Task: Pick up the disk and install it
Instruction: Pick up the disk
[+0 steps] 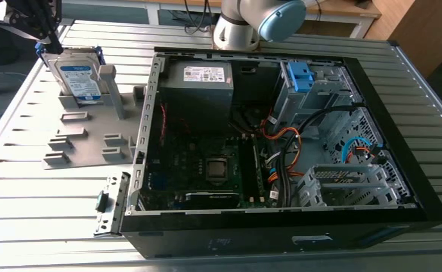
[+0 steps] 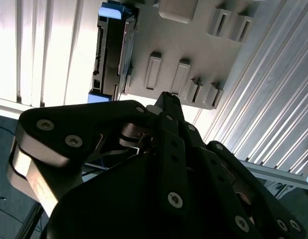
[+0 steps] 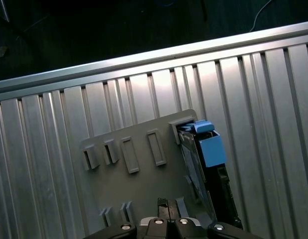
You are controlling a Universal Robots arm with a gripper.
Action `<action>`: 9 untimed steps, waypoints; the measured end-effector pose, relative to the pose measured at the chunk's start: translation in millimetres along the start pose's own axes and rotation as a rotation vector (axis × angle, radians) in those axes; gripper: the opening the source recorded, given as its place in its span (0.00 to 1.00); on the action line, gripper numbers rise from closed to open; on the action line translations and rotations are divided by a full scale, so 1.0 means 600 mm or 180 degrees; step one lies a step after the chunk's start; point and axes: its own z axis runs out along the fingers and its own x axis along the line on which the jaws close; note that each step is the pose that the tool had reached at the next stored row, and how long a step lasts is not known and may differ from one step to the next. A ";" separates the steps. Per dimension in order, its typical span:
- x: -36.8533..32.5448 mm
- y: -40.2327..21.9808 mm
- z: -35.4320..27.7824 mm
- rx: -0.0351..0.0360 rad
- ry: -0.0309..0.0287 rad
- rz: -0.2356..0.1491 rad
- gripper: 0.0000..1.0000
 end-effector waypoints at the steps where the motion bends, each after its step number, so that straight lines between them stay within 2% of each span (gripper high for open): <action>1: 0.000 0.000 0.000 0.0000 0.0000 -0.0003 0.11; 6: 0.000 0.000 0.000 0.0004 0.0001 -0.0169 0.11; 9: 0.000 0.000 0.000 0.0010 0.0019 -0.0254 0.11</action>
